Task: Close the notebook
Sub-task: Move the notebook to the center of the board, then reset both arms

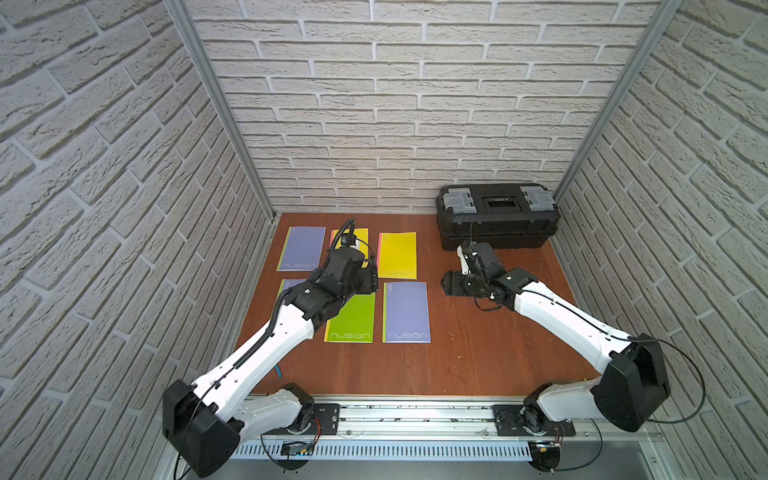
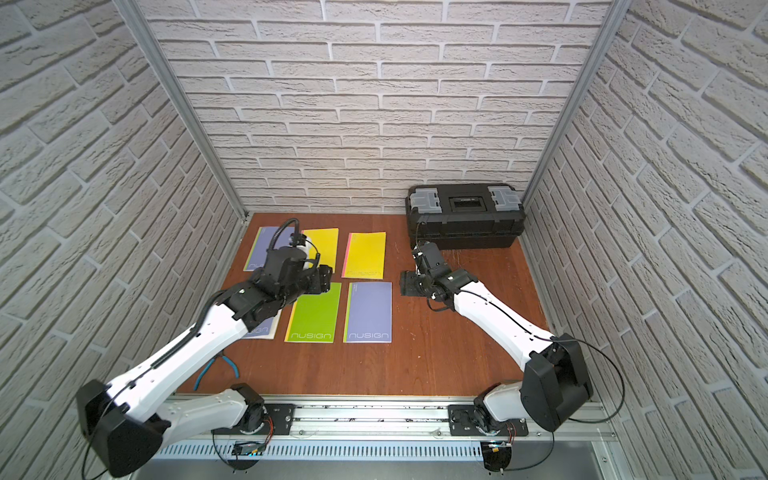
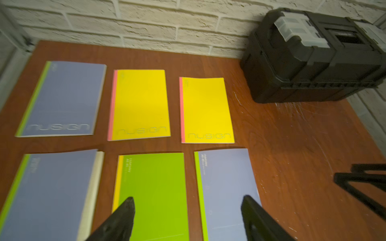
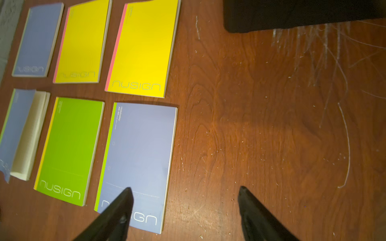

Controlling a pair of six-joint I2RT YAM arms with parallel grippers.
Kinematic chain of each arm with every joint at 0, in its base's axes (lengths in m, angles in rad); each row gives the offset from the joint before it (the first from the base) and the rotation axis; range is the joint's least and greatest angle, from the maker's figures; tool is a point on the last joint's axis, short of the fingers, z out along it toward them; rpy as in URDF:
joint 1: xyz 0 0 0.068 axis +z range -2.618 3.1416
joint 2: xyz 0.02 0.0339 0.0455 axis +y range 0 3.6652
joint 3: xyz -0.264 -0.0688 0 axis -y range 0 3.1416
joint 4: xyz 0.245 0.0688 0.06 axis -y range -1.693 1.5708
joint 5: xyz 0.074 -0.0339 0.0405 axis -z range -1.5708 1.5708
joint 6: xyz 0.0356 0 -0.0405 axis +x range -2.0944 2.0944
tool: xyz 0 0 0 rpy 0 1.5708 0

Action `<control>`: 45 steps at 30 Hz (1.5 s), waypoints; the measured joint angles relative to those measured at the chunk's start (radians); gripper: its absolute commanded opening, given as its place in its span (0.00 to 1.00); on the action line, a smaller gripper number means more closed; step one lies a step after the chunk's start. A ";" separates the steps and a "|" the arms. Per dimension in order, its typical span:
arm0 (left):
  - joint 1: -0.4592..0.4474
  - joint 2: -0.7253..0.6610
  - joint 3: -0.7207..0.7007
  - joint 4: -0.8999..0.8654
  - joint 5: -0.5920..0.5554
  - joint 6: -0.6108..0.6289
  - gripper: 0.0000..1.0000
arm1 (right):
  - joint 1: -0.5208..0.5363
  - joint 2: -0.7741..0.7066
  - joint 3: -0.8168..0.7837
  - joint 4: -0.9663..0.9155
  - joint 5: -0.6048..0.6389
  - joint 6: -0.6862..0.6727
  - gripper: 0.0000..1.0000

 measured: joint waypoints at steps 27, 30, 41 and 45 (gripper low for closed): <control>0.422 0.028 0.048 -0.048 -0.014 0.172 0.98 | -0.362 -0.046 0.096 -0.068 0.137 -0.184 1.00; 0.478 0.029 -0.014 0.021 -0.002 0.181 0.98 | -0.367 -0.051 0.051 0.001 0.181 -0.200 1.00; 0.567 0.060 -0.409 0.509 -0.008 0.296 0.98 | -0.374 -0.080 -0.138 0.296 0.285 -0.260 1.00; 0.591 0.138 -0.461 0.669 -0.011 0.318 0.98 | -0.374 -0.021 -0.138 0.353 0.316 -0.297 0.99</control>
